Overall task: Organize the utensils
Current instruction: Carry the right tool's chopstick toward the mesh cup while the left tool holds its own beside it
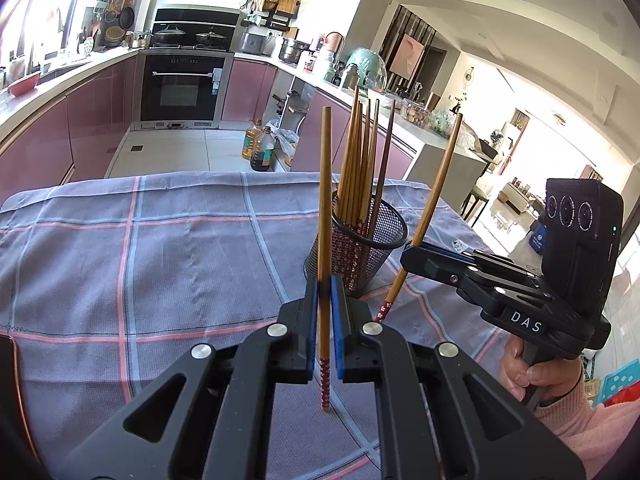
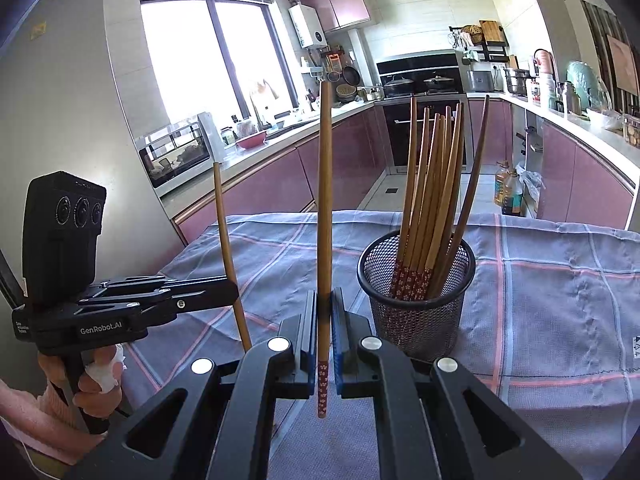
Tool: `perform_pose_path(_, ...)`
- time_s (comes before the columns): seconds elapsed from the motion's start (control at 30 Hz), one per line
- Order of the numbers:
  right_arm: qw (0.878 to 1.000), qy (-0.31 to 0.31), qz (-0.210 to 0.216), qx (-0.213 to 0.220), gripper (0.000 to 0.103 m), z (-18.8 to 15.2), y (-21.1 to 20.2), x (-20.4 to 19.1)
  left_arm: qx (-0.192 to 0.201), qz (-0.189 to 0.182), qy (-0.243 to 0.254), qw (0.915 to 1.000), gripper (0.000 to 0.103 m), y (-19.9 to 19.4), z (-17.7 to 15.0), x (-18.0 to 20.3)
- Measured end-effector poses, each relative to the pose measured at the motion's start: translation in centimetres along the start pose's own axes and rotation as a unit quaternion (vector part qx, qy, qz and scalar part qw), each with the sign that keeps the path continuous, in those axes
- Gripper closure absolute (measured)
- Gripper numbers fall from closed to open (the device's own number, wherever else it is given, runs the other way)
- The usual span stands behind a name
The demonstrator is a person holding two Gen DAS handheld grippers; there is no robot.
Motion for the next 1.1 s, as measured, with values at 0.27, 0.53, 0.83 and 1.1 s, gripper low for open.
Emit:
perform_pose_path(0.27, 1.0, 0.002, -0.003, 0.003, 0.097, 0.09, -0.22, -0.06, 0.002, 0.001, 0.001, 1.0, 0.096, 0.07, 0.14, -0.09)
perform_pose_path(0.53, 1.0, 0.002, -0.004, 0.005, 0.097, 0.15, -0.18, -0.03, 0.003, 0.001, 0.002, 1.0, 0.096, 0.01, 0.18, -0.06)
perform_pose_path(0.83, 1.0, 0.004, -0.004, 0.007, 0.097, 0.3, -0.25, 0.04, 0.006, 0.002, 0.006, 1.0, 0.096, -0.06, 0.49, 0.0)
perform_pose_path(1.1, 1.0, 0.005, -0.006, 0.012, 0.097, 0.57, -0.39, -0.23, 0.007, 0.002, 0.009, 0.9999, 0.096, -0.14, 0.73, 0.04)
Point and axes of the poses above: each gripper's, at about its wrist camera, not at the fingertips, and y roughly the way its jaws point, x to its right, z to its top, the point moved 8 cm from there along y, roughly the way its jaws point, and after that the axes turned 15 degrees about -z, right-handed, at the moved point
